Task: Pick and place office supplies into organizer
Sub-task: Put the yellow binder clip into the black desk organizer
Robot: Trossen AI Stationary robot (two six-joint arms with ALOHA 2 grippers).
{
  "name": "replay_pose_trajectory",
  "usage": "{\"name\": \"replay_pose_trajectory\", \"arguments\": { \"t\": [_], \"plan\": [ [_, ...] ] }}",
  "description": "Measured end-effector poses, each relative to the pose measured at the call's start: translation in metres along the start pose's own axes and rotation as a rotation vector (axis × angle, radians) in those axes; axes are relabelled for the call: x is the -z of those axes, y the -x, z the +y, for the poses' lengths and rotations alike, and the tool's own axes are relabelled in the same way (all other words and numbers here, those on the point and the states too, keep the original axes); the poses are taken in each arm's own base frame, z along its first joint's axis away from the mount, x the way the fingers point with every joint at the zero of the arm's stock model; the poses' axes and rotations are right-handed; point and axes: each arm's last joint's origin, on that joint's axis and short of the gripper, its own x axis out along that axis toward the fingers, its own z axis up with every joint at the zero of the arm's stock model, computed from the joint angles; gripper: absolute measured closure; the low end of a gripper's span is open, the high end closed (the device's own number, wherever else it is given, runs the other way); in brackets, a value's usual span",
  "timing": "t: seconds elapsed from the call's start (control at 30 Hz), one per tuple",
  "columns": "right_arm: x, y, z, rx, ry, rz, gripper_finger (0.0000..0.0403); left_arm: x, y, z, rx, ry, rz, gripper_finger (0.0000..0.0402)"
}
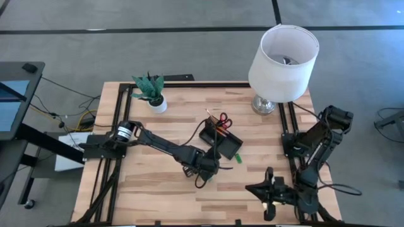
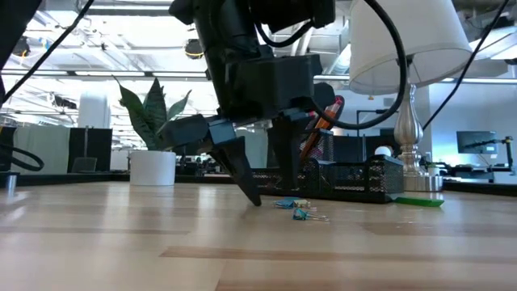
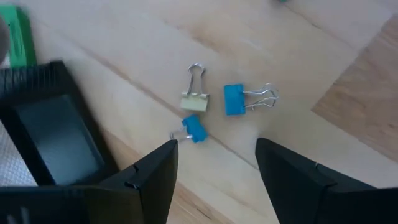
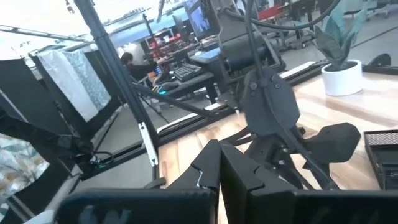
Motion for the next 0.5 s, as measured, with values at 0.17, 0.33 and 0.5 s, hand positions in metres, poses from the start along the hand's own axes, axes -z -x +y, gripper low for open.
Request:
{"name": "replay_pose_trajectory", "arguments": {
  "t": [0.17, 0.33, 0.5],
  "plan": [
    [0.002, -0.007, -0.004, 0.027, 0.039, 0.004, 0.0403, 0.001, 0.004, 0.005, 0.009, 0.244, 0.024, 0.0185],
    [0.016, -0.026, -0.013, -0.004, 0.066, 0.097, 0.0402, 0.008, 0.012, 0.011, 0.09, 0.518, 0.025, 0.0184],
    [0.019, -0.056, -0.024, -0.008, 0.043, 0.141, 0.0377, 0.025, 0.022, 0.013, 0.175, 0.749, 0.17, 0.0184]
  ]
}}
